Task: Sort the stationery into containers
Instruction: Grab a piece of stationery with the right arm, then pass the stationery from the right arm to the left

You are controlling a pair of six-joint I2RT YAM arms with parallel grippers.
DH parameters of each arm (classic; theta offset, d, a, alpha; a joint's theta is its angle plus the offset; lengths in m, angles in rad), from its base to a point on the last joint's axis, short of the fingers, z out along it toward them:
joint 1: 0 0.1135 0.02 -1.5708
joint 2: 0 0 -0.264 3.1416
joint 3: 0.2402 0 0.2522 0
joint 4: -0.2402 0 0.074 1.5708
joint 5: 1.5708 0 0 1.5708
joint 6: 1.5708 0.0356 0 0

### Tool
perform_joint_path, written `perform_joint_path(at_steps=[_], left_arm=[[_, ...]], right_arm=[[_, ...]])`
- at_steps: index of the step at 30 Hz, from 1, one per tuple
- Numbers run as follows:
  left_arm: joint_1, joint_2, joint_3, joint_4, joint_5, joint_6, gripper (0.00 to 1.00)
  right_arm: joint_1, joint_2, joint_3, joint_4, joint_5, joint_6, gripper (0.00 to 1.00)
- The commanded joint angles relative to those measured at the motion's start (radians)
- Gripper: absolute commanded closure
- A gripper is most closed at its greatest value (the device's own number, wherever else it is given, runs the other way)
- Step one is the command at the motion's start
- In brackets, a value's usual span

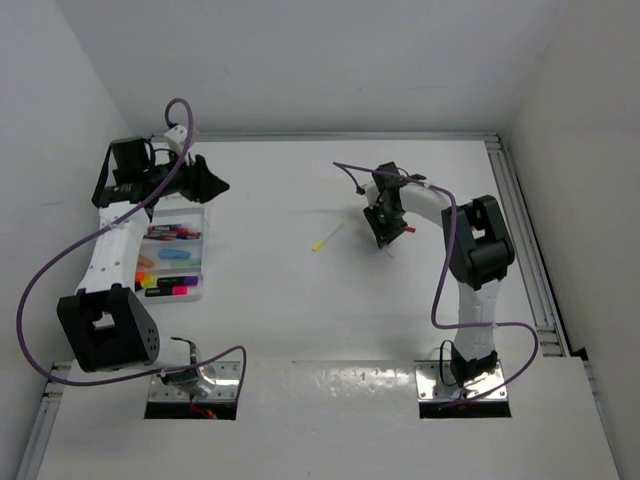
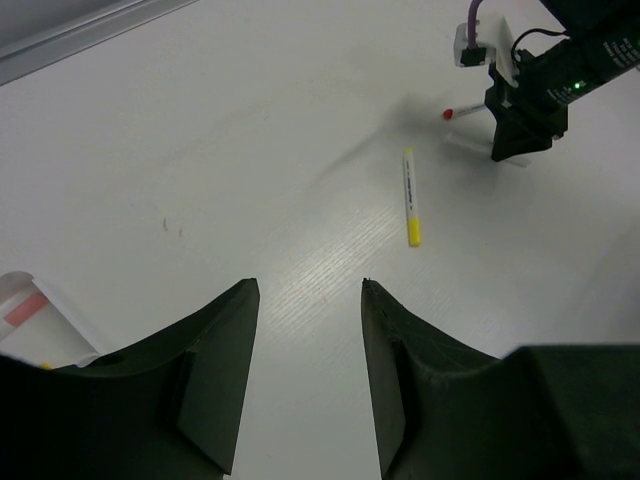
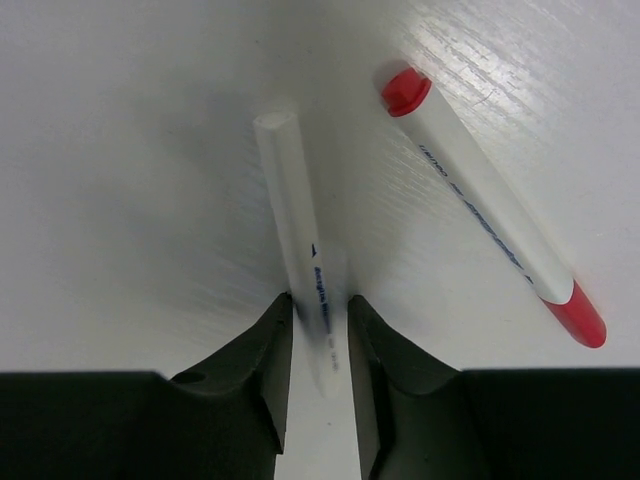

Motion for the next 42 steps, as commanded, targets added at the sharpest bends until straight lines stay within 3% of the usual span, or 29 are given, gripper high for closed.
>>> perform_joint_path(at_steps=[1,4,8,11,15,20,24,32,42], left_arm=[[0.007,-0.044,-0.008,0.052,0.038,-0.035,0.49],[0.018,-0.046,-0.028,0.082,0.066,-0.081,0.49],[0.035,-0.095,-0.14,0.235,0.141,-0.283,0.5],[0.026,-0.173,-0.281,0.518,0.173,-0.438,0.5],[-0.028,-0.237,-0.399,0.648,0.137,-0.587,0.49],[-0.107,-0.265,-0.606,0.944,0.036,-0.97,0.49],[-0.192,-0.254,-0.756,1.197,-0.106,-1.27,0.46],[-0.408,-0.167,-0.679,1.273,-0.195,-1.264,0.38],[-0.471,-0.043,-0.557,1.307,-0.232,-1.249,0.36]], right_arm=[[0.006,0.024,0.024,0.011,-0.017,-0.011,0.73],[0.004,0.004,0.004,0.024,-0.04,0.002,0.82],[-0.002,-0.06,-0.036,0.054,-0.132,0.021,0.95],[-0.013,-0.132,-0.056,0.075,-0.251,0.077,1.0],[-0.036,-0.22,-0.039,0.092,-0.461,0.126,1.0],[-0.043,-0.316,-0.067,0.265,-0.73,0.323,1.0],[-0.023,-0.353,-0.108,0.445,-0.834,0.528,1.0],[0.05,-0.353,-0.095,0.584,-0.913,0.688,1.0],[0.107,-0.356,-0.096,0.597,-0.933,0.706,1.0]])
